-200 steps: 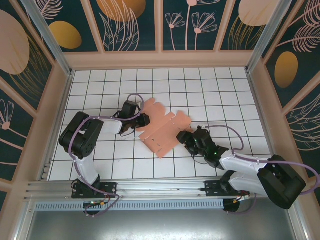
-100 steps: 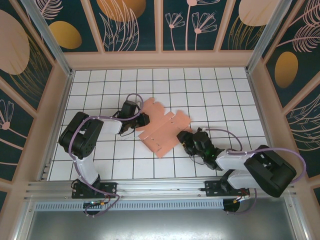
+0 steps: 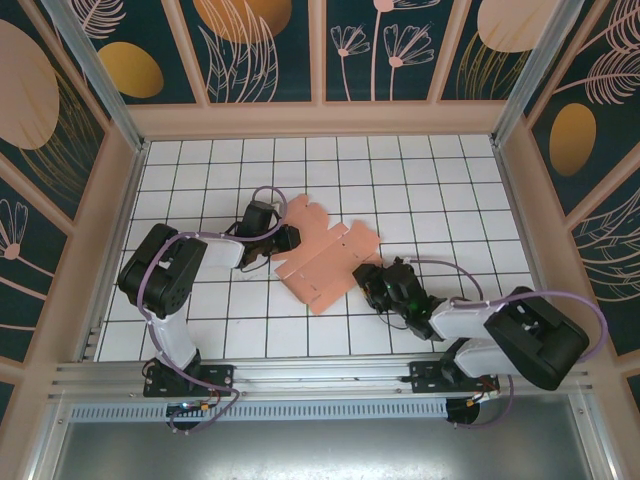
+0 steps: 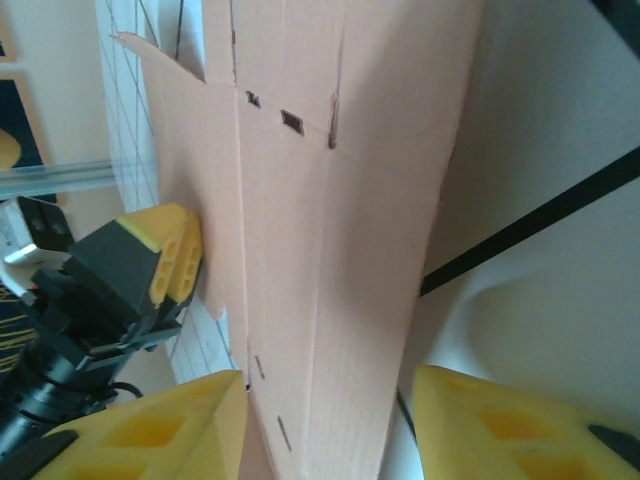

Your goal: Fold the paper box

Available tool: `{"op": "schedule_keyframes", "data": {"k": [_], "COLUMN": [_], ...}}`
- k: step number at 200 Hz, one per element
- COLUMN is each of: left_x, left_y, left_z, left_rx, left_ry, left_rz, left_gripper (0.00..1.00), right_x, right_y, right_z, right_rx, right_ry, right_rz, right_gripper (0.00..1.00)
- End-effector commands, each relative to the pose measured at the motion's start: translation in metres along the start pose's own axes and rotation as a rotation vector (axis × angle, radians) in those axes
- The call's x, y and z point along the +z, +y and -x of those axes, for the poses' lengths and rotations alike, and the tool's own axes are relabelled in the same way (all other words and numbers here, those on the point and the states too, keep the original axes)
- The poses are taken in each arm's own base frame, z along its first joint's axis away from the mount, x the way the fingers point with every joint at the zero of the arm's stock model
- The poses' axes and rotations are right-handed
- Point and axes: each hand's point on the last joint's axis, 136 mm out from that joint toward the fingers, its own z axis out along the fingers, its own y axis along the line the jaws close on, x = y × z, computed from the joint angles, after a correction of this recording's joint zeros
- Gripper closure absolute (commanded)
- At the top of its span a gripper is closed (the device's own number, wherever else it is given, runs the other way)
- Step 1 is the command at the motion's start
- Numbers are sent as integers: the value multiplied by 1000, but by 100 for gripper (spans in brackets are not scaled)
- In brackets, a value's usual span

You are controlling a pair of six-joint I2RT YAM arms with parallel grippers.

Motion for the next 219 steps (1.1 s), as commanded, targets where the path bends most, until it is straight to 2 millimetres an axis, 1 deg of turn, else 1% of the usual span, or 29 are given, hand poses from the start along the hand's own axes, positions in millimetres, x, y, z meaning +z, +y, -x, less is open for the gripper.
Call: {"op": "schedule_keyframes", "data": {"k": [1,15,38,73,79,86,97,139,156,164,169,172,175,182,191,199,213,215,219], "left_x": [3,4,4,4,4,4,4,5,5,4,4,4,4,3,1,-4,-18,-21,-26], "left_y": [26,26,27,27,27,27,27,28,28,27,26,25,24,22,17,11,2,1,-1], "left_z": [-26,-27,-28,-28,-28,-28,-28,-29,-28,-27,-26,-26,-25,-23,-20,-15,-3,-1,3], "left_rx": [-34,-38,-37,-38,-35,-32,-33,-30,-31,-31,-31,-32,-30,-30,-25,-19,-11,-9,-4], "left_ry": [72,77,76,78,78,75,73,72,68,63,61,59,57,52,47,32,-24,-33,-53], "left_rz": [84,79,83,81,81,80,81,77,79,73,69,66,63,58,45,27,15,14,16], "left_gripper": [77,77,77,77,76,76,76,75,75,74,74,74,73,69,61,48,34,33,23], "right_x": [-8,-11,-12,-3,-2,0,3,9,7,6,5,4,4,3,3,3,0,0,-1], "right_y": [-4,-6,-10,6,6,8,8,20,17,13,12,12,11,8,3,-2,-10,-10,-11], "right_z": [3,2,1,0,1,-3,-3,1,2,6,7,8,8,10,11,13,19,18,18], "right_rx": [4,15,19,-34,-37,-39,-35,-45,-36,-26,-25,-24,-24,-23,-32,-52,-103,-108,-125], "right_ry": [-33,-24,-22,-7,-10,15,14,-5,-9,-31,-36,-37,-40,-45,-42,-36,-46,-30,-17], "right_rz": [-11,7,9,43,45,51,50,75,68,61,59,58,55,41,8,-32,-99,-101,-110], "right_gripper": [46,42,42,42,42,42,44,63,80,92,98,100,100,100,100,100,100,100,100]}}
